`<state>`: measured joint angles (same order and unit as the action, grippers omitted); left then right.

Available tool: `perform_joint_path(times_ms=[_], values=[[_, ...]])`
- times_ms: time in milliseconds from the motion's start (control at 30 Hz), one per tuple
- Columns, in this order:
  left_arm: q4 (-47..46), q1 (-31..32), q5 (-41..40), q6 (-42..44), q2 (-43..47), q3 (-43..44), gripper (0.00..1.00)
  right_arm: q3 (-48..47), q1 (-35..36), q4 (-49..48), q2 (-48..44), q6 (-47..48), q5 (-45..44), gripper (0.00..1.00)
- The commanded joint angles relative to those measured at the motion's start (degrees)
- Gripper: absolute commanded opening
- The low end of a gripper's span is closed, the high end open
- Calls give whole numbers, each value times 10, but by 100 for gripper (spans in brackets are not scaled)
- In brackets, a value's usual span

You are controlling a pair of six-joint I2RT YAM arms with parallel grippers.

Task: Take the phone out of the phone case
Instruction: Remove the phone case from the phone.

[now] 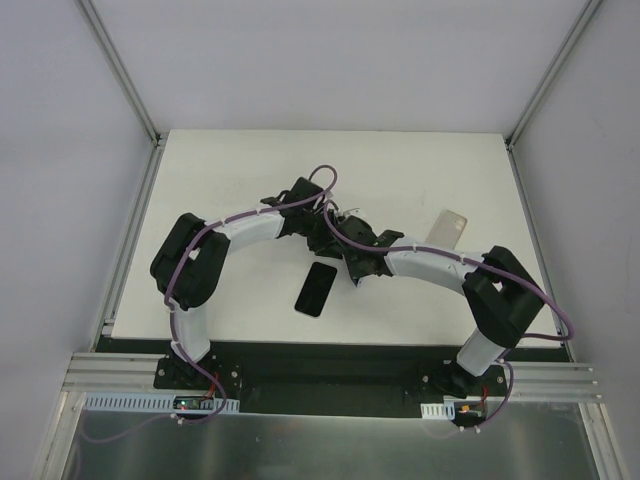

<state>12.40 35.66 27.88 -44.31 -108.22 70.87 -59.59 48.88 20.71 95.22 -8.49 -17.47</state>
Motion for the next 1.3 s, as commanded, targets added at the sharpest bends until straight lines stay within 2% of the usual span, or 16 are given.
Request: perform_joint_path(times_ms=[0,233,733,800,833,967,1267], values=[[144,42,-113,10,-79,-26,22,-69,3,-123,-35,-21,-41,1],[162,42,-141,-9,-112,-12,14,-65,10,-125,-51,-18,-56,1],[162,43,-145,-7,-170,10,17,-41,10,-147,-79,-35,-51,1],[162,43,-145,-3,-177,8,0,-36,8,-150,-85,-37,-52,1],[162,43,-143,-2,-178,6,0,-28,7,-151,-92,-38,-51,1],[162,42,-146,5,-158,-7,0,10,-15,-167,-119,-52,-40,1],[162,26,-159,42,-93,-34,0,130,-121,-244,-188,-110,86,1]])
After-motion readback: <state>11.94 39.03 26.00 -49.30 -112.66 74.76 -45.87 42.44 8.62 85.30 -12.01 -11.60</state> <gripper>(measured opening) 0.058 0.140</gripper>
